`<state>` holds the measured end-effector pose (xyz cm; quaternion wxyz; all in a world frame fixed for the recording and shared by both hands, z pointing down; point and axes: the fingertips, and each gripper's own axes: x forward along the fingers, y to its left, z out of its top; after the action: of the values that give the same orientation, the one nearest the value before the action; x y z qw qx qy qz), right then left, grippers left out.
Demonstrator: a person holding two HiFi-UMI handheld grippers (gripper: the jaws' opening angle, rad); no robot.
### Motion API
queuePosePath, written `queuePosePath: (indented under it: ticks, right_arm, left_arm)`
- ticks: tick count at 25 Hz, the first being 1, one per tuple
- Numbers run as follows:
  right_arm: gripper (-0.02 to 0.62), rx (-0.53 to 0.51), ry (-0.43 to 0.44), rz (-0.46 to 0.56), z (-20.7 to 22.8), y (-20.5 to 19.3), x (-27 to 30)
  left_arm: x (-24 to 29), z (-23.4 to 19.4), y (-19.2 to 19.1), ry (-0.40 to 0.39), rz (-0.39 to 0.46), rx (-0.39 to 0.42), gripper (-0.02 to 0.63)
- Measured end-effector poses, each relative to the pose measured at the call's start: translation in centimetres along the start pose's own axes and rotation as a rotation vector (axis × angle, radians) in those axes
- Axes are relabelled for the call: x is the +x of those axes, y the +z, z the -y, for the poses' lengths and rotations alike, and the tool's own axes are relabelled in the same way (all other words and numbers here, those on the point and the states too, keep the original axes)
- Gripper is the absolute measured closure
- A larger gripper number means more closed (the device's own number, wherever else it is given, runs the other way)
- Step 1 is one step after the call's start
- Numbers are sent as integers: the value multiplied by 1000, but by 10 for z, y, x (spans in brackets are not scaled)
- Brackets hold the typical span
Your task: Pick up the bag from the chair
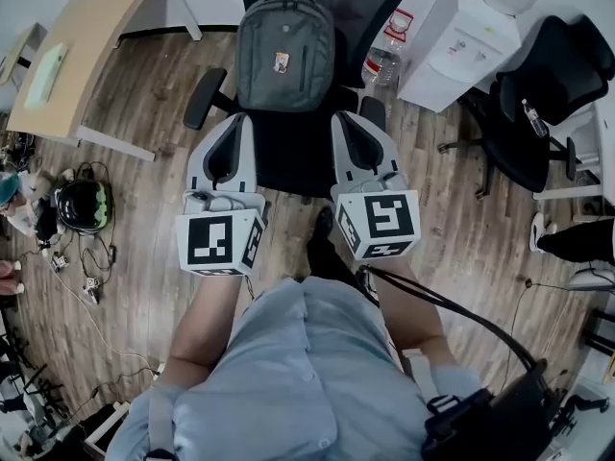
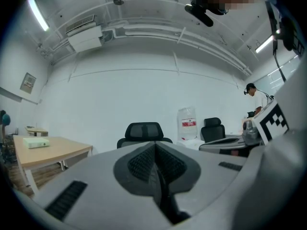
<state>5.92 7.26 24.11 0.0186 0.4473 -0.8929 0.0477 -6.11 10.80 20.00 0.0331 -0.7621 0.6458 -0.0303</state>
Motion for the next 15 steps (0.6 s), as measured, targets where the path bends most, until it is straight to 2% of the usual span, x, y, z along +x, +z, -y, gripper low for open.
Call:
queuePosePath:
  ticks: [9, 15]
  right_arm:
    - [594, -17, 44, 6, 49, 17, 70]
    - [594, -29, 59, 55, 65, 36, 100]
  left_arm:
    - [82, -12, 11, 32, 24, 5, 606]
    - [105, -24, 24, 63, 59, 34, 606]
